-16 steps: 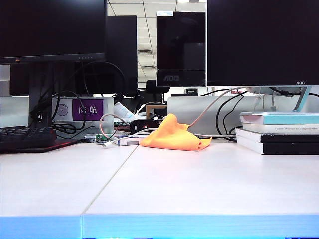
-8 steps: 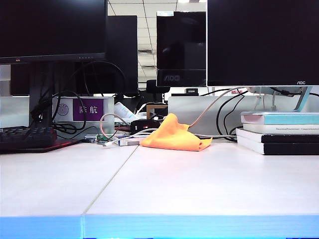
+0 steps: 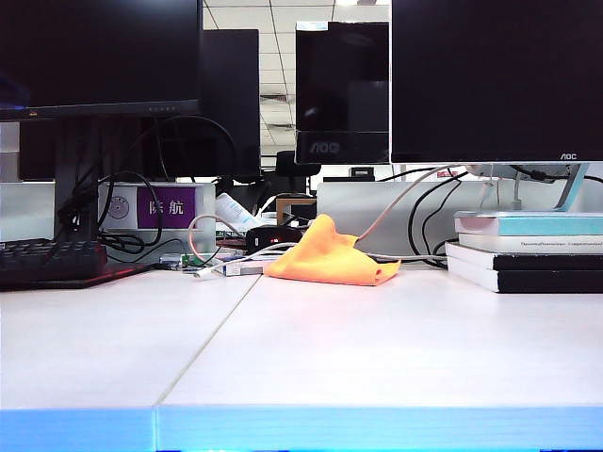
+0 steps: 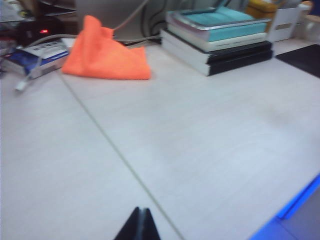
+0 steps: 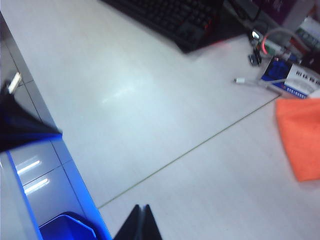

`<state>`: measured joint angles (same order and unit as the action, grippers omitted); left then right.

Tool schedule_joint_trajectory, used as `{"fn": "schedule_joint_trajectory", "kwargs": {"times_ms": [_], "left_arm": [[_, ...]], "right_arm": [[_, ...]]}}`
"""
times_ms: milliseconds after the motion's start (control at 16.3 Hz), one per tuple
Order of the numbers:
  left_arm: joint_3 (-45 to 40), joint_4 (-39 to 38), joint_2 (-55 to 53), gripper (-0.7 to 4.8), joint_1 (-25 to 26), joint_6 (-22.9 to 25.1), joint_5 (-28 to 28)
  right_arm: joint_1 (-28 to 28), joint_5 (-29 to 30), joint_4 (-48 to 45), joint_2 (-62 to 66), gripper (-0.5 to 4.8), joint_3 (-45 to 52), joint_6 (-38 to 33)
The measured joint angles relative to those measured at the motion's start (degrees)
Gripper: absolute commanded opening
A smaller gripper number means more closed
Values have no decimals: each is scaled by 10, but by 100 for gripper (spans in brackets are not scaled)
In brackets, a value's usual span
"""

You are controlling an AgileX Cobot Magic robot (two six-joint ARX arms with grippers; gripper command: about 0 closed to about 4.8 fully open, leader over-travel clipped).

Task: Wipe the table from back to front using the rag.

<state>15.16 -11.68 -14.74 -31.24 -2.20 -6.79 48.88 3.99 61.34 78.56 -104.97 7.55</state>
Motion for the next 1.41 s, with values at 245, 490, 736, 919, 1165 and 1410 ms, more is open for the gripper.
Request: {"fn": "schedule_joint_trajectory", "kwargs": {"times_ms": [245,490,736,919,1165,1410], "left_arm": [[0,-5,0,-5,0,0,15],[0,-5,0,-5,0,0,14],[0,-6,1,-5,0,0,15],[-1,-10,5,-5,0,0,16],[-1,-10,7,-5,0,0,17],[-1,-10,7,-5,0,0,17]], "right_arm": [[0,-27,-245,-241,0,364,-4],[0,-126,-367,-467,0,633,-17],[0,-225,-370,-689,0,817,-71],[-1,-229,-368,-765,0,879,-92],[-141,-159,-367,-765,0,879,-93],[-344,-78,-370,-765,0,879,-144]]}}
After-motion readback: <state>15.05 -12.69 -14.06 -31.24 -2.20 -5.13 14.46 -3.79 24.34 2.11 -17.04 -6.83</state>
